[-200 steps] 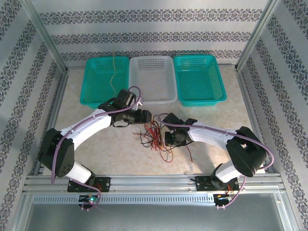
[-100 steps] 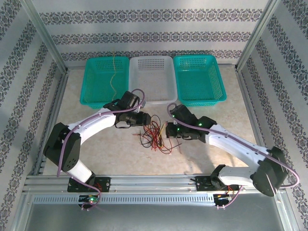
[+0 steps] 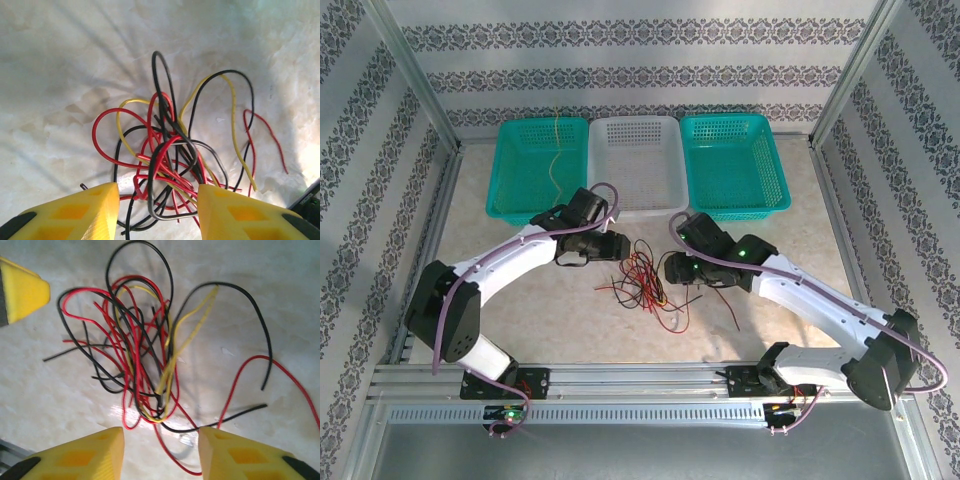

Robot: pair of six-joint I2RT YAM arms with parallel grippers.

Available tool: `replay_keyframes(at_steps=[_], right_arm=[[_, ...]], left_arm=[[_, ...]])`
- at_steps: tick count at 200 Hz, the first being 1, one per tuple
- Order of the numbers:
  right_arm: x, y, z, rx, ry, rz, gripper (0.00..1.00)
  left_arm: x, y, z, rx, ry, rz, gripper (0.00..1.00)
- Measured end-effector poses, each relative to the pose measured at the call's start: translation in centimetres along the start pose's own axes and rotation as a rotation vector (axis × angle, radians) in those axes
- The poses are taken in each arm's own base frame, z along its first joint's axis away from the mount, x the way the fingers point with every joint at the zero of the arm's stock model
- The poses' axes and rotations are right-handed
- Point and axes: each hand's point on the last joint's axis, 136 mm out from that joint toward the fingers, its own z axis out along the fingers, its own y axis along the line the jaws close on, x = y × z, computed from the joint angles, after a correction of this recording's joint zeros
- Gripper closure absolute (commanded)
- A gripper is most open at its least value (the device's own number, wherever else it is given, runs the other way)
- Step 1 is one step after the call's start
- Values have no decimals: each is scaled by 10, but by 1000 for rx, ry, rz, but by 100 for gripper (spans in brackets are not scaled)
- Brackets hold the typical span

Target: Untangle the cables

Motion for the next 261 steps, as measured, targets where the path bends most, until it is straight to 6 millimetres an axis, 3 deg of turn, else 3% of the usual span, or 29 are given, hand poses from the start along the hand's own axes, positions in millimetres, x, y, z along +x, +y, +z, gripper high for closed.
replay_keyframes(at_steps=[17, 43, 87, 108, 149, 176, 211, 242, 255, 261], right_arm=[[-12, 11, 7, -14, 2, -20, 65], [-22, 21, 38, -20, 47, -46, 66], [-14, 16, 92, -5, 162, -66, 67], [-10, 12, 104, 7, 191, -75, 76], [-13, 11, 109, 2, 181, -76, 80], [-13, 11, 111, -2, 179, -86, 70], [-9, 2, 120, 19, 193, -81, 66], [-4, -3, 123, 27, 204, -78, 81], [-5, -3, 123, 25, 203, -76, 81], [-5, -3, 123, 25, 203, -74, 76]], left_arm=[[-6, -7, -8, 14, -25, 14, 54], [-7, -9, -10, 19, -32, 17, 53], [-7, -8, -10, 18, -30, 16, 52], [-6, -8, -10, 18, -29, 16, 52], [-5, -6, -6, 16, -21, 13, 48], [-1, 0, 4, 3, 6, 3, 48], [3, 4, 9, -6, 20, -4, 47], [3, 5, 12, -6, 22, -5, 47], [4, 8, 17, -10, 28, -7, 46], [5, 9, 18, -12, 32, -9, 45]])
